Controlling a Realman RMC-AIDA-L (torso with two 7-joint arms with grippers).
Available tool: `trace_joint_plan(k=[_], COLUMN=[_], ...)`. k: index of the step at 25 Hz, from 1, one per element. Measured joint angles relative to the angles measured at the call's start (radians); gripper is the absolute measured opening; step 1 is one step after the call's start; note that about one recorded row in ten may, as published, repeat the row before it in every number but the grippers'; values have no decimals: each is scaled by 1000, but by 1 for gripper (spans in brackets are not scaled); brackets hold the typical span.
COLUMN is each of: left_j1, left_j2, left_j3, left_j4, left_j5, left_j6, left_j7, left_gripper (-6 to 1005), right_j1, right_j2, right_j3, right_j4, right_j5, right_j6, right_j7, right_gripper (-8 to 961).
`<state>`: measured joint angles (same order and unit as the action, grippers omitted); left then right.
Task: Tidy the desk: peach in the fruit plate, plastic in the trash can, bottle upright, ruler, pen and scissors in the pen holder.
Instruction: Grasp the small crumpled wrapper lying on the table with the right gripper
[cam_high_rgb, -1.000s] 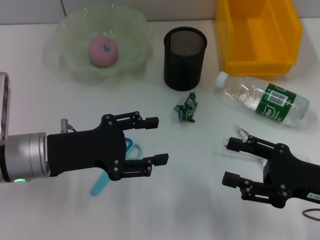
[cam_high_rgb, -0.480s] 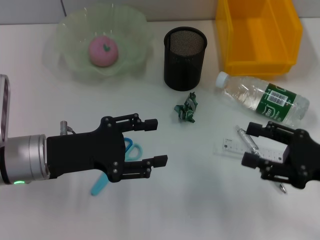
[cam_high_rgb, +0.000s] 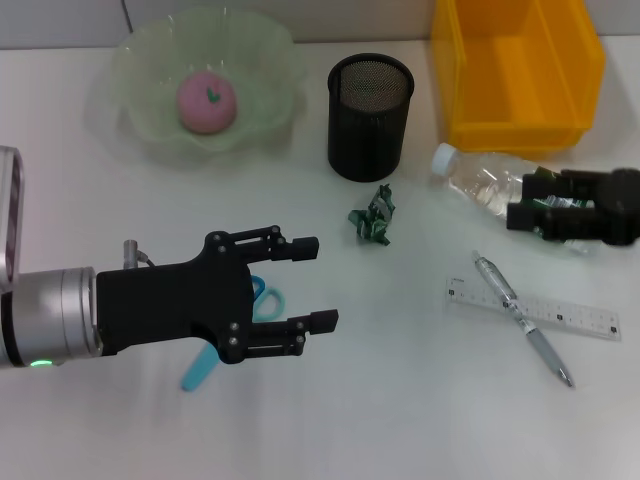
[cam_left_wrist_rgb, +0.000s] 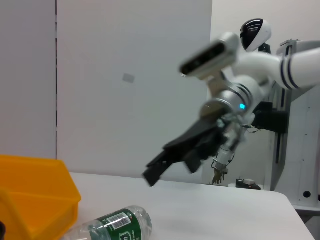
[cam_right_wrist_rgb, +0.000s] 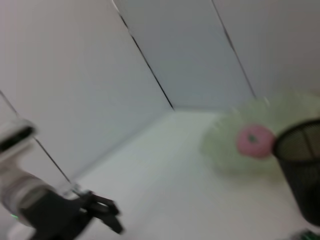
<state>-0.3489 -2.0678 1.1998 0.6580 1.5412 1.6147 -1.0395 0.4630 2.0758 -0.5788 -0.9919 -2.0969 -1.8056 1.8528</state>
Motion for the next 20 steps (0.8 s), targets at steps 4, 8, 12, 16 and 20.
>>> trace_joint_plan(k=[4,8,12,16,20], left_j1=[2,-3,-6,-8,-10], left_j2=[0,-1,-1,-2,-3], left_j3=[1,3,4,6,7], left_j4=[3,3,5,5,3], left_j5=[-3,-3,-2,-2,-3], left_j6=[0,0,-1,-1,0], left_j7=[0,1,2,13,35], left_gripper=[734,734,735,735,735], right_j1=[73,169,254,361,468], right_j2=[-9,-55,-114,-162,-173], right_j3=[-17,-80,-183,-258,-269], right_j4=[-72,-114,-89,10,134], right_j5=[-100,-189,-201,-234,-346], right_j6=[12,5,0,9,56], right_j7=[152,337,507,617,658], right_gripper=[779,780,780,780,779])
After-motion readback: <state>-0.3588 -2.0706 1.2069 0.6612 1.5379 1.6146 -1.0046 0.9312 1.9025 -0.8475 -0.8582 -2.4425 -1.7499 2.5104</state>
